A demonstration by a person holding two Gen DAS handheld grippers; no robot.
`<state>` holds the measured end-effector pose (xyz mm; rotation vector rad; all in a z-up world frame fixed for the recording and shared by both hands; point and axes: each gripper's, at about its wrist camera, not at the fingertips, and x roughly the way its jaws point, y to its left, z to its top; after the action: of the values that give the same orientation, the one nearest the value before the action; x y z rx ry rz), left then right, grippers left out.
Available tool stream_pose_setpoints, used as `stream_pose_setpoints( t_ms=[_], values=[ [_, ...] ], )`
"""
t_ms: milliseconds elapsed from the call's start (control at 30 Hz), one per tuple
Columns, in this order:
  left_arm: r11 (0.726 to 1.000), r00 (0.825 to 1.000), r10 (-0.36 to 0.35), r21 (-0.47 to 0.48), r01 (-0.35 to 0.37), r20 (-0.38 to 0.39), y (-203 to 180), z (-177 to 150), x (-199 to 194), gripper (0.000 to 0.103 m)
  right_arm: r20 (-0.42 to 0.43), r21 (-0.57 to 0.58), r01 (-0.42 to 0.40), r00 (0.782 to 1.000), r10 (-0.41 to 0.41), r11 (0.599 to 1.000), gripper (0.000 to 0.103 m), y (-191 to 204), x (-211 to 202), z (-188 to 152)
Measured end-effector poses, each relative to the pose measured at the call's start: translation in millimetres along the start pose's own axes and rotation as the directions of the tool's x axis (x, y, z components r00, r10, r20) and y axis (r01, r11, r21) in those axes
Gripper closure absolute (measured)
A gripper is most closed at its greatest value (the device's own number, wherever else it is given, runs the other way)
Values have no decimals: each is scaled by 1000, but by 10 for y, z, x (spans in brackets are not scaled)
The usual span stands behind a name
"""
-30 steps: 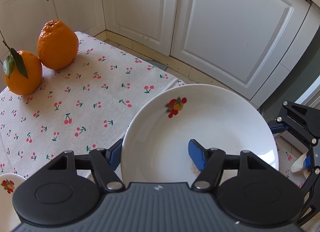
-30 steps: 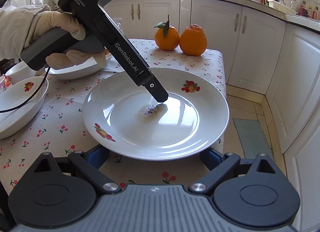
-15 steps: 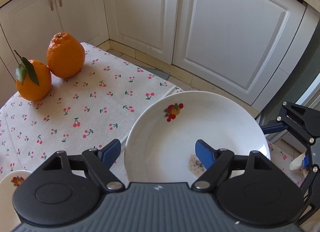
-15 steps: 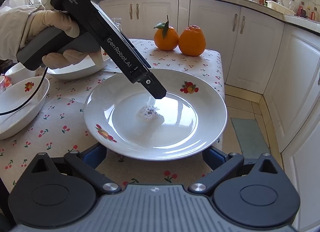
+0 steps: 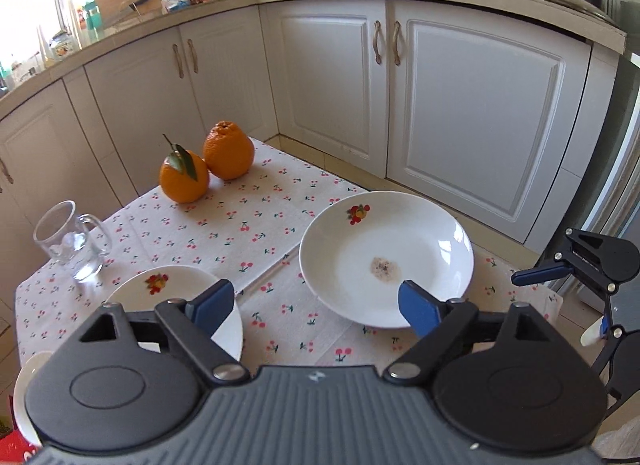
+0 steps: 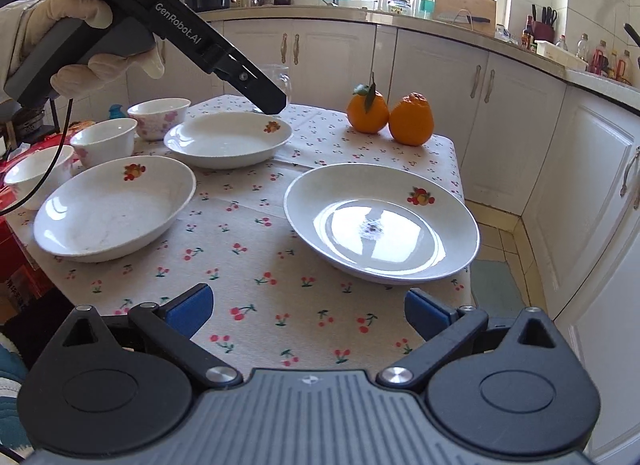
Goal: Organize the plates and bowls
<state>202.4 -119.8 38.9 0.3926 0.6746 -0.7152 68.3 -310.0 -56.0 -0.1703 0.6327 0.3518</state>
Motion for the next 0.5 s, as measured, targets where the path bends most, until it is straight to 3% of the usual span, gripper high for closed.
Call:
stream_pose_setpoints(
  t_ms=[233,500],
  values=[
    [994,994,110,-22,-110,-2,-188,-645,-367,11,34,2,-41,999,41,999,0,318,-139,-7],
    [982,988,147,-111,-150,-39,-184,-1217,-606,11,30,-18,-53,998,54,998,0,504,-135,-10]
  ],
)
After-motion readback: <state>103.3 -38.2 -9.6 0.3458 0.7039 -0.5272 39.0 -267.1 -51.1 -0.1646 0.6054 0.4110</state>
